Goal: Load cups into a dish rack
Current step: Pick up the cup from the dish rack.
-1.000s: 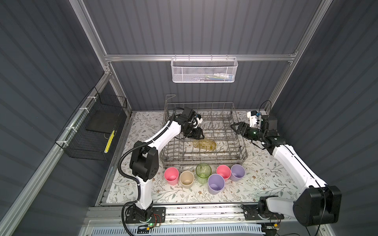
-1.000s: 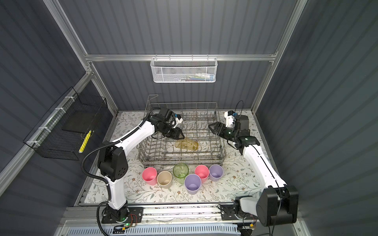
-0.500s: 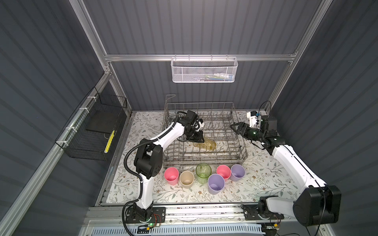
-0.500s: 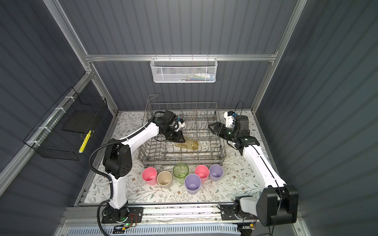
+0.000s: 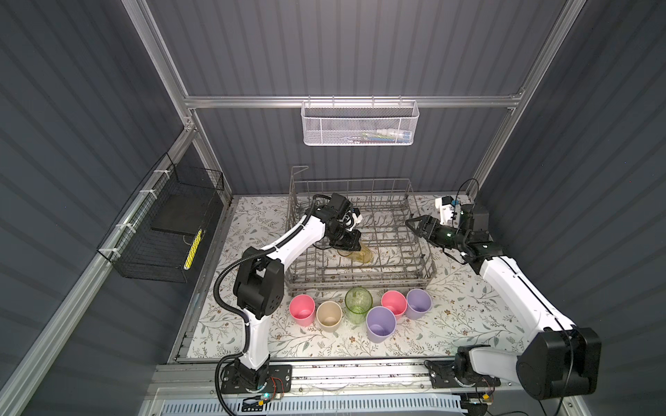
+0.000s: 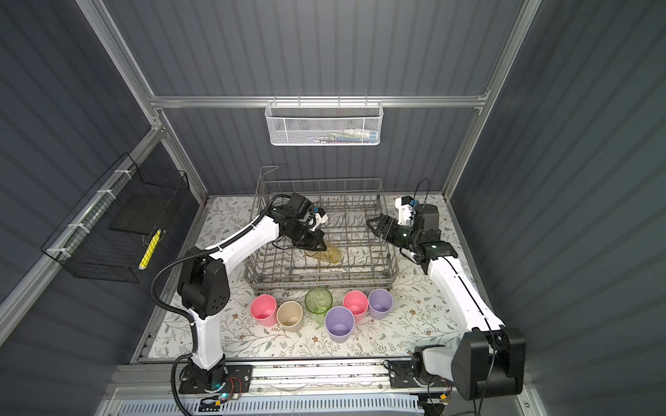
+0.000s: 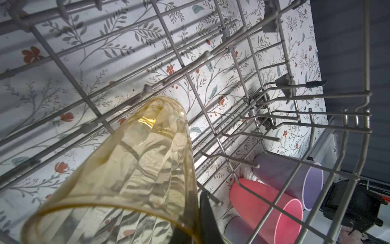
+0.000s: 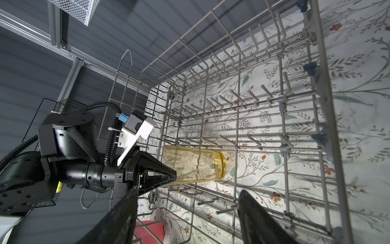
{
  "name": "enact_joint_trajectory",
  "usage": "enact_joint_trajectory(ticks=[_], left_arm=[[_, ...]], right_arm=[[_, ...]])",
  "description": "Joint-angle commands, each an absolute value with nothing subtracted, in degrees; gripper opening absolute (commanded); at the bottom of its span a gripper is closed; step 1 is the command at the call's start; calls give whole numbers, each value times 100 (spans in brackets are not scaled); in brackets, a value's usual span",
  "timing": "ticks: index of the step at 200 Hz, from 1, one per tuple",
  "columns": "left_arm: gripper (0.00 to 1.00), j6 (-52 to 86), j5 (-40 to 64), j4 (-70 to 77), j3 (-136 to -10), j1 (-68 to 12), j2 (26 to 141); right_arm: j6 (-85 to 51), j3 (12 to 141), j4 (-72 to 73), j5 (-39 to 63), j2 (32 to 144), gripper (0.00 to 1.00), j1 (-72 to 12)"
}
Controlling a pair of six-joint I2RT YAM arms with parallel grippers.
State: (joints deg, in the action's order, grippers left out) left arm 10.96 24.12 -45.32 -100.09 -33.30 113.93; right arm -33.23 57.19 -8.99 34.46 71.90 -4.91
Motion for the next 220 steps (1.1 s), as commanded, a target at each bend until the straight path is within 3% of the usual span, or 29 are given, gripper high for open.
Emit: enact_joint_trajectory(ticks=[1, 66, 104, 125, 155, 220], left_arm=[[0, 1050, 2088, -4597, -10262, -3270, 10956], [0, 1113, 1581, -4186, -10464, -3224, 10444], [0, 1305, 1845, -3352, -10406, -3076, 9982], [0, 1637, 2581, -2499, -10011, -2834, 9598], [0, 2853, 4159, -532, -9099, -2114, 9196], [0, 4215, 5449, 1614, -8509, -2013, 9299]], right_arm=[[-3368, 5639, -704, 3528, 7014, 75, -467], [-3566, 5406, -92, 3685, 6750, 78, -467], [-4008, 5162, 615, 3949, 6604, 92, -466], [-4342, 5024, 1118, 4113, 6523, 99, -457], [-4856, 4953, 1763, 4507, 6557, 99, -435], [-5942, 4997, 3191, 5171, 7088, 99, -522]])
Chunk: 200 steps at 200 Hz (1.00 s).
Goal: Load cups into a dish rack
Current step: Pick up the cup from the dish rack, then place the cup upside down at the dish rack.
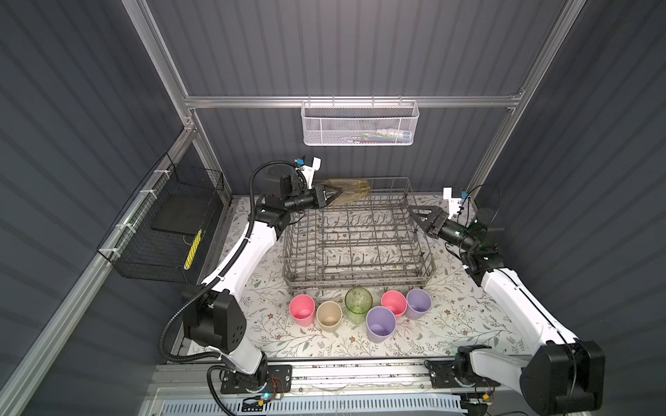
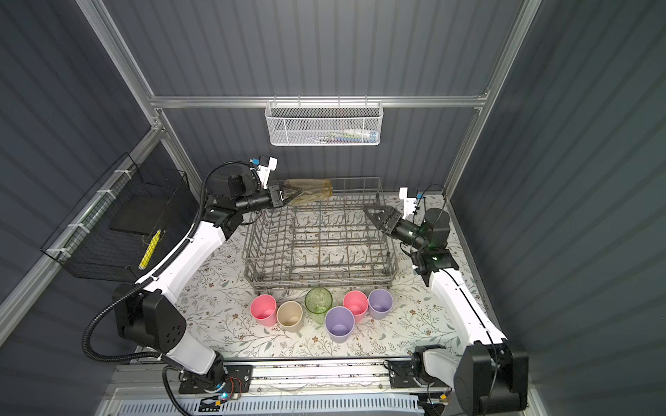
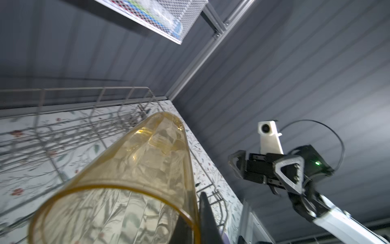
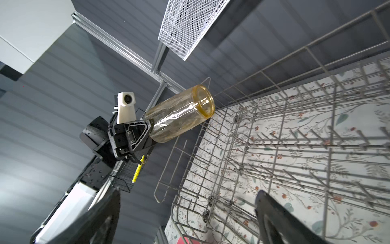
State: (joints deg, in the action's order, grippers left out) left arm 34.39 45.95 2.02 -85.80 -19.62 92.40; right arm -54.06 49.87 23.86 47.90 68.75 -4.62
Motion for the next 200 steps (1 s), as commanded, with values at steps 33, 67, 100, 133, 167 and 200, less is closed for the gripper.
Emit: enact_joint_trajectory(ticks=[33, 67, 100, 133, 167, 200], left_arm=[[0, 4950, 5807, 2721, -8298, -2013, 9364], [0, 5367, 6041, 3193, -8207, -2020, 9456], [0, 5656, 6147, 3511, -8147, -2078, 9576], [0, 5903, 6183, 3853, -7919, -2230, 9765], [0, 6215, 6284, 4261, -7954, -2370, 9959], [0, 6257, 6300, 4371, -7919, -2473, 10036]], right_arm=[[-6012, 5122, 3298, 5212, 7300, 99, -624], [-6379, 5184, 3847, 5334, 7548, 99, -672], [-6618, 5319, 4275, 5405, 7822, 99, -789], [-6698, 5513, 4452, 5431, 8037, 99, -935], [-6650, 5654, 4391, 5429, 8202, 99, -1028], [-6574, 5714, 4252, 5423, 8274, 99, -1071]])
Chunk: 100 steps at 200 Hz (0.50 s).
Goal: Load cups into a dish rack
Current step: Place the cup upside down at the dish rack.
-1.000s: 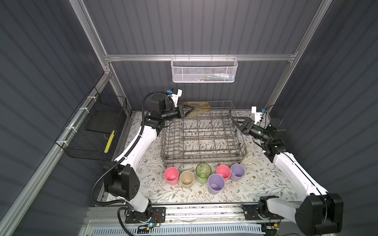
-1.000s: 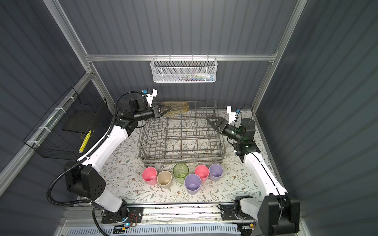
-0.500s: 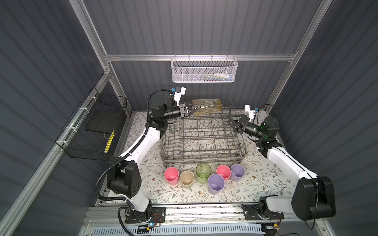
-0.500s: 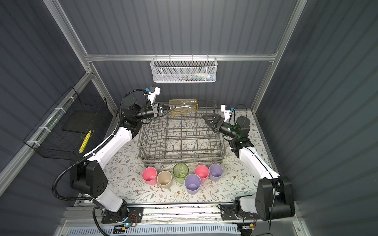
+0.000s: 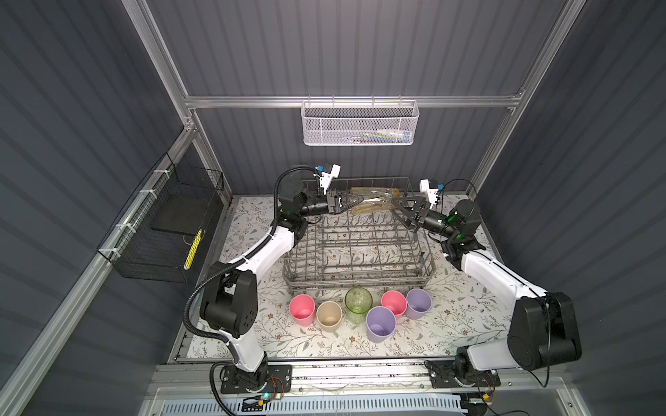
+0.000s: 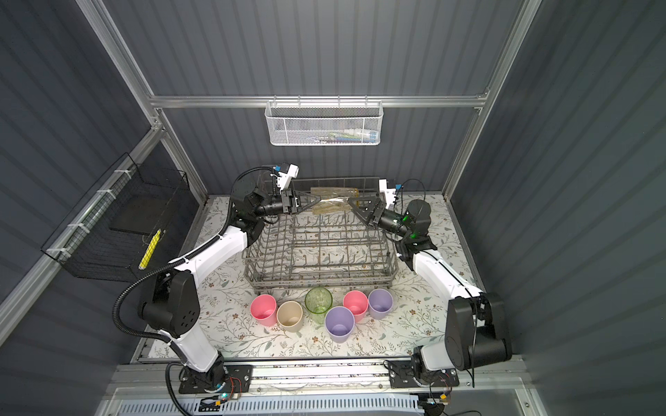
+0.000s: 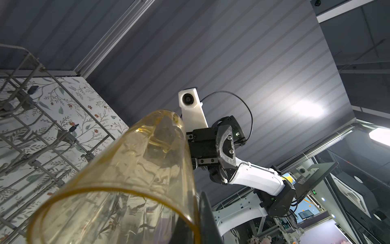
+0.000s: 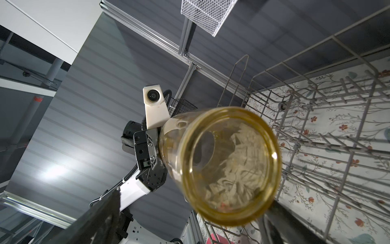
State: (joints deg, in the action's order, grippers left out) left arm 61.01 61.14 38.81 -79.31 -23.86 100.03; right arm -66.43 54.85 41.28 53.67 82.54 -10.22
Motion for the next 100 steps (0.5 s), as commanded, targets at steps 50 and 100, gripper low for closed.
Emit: enact_joint_trajectory(ticks=[50, 100], left_arm=[[0, 6440, 6363, 4584, -7904, -2589, 10078], [0, 6407, 6374, 4536, -7850, -2610, 10087]], right_arm=[[-6449, 5792, 4127, 5317, 8332, 99, -1073], [-6609, 5803, 4367, 5317, 8394, 99, -1077]])
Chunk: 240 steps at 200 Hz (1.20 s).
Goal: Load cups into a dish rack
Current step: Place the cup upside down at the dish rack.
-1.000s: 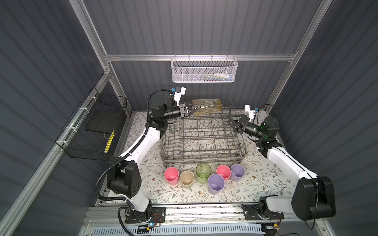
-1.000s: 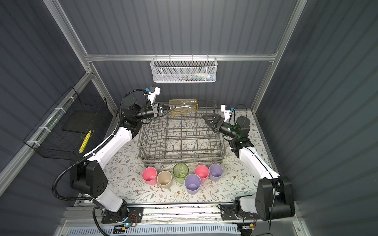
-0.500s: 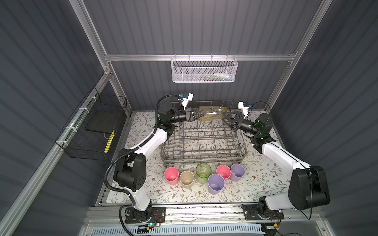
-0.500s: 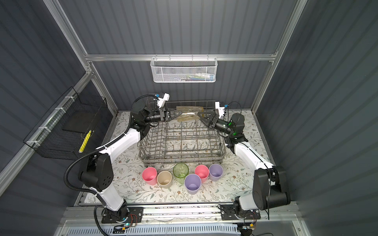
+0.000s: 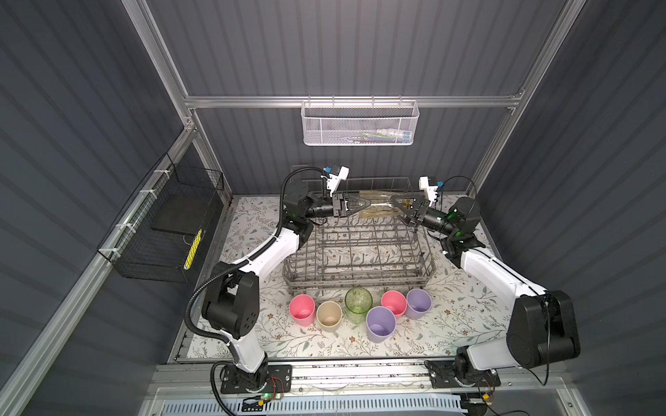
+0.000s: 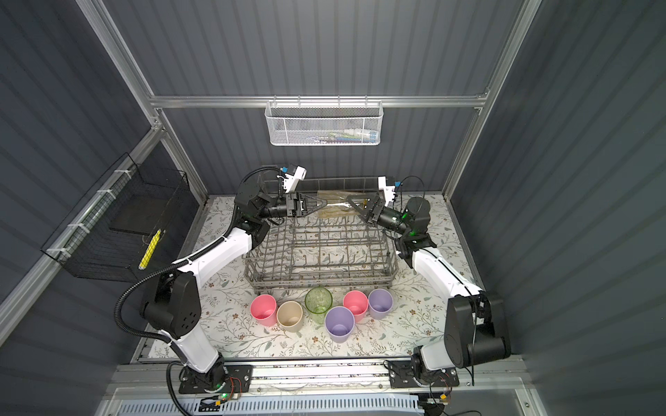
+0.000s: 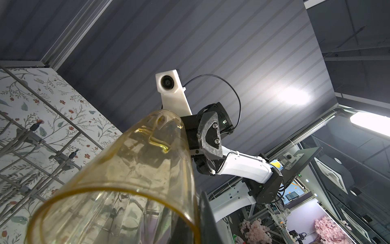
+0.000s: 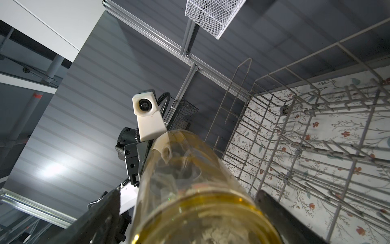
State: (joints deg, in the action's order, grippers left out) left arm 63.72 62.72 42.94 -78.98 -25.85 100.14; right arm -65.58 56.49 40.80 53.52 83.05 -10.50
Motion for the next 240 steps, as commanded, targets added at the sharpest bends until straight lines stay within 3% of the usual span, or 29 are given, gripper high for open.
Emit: enact_joint_trajectory(ticks=[1, 55, 127, 190, 213, 240], left_arm=[[0, 6407, 6373, 4535, -7845, -2610, 10093], [0, 6377, 6425, 4518, -7874, -2617, 10141], [0, 6347, 6469, 4511, -7848, -2628, 10141], [0, 6301, 6508, 4467, -7787, -2646, 10108], [0, 6262, 6512, 4423, -7804, -2646, 10106], [0, 6198, 6515, 4335, -7838, -2646, 10134]], right_arm=[[-6614, 5802, 4368, 5317, 8394, 99, -1075], [-6765, 5735, 4594, 5307, 8447, 93, -1079], [-6978, 5775, 4877, 5311, 8634, 76, -1134], [-7207, 5862, 5212, 5271, 8805, 82, -1160], [-7198, 5850, 5208, 5315, 8817, 77, -1187], [-7199, 5806, 5203, 5318, 8796, 62, -1200]])
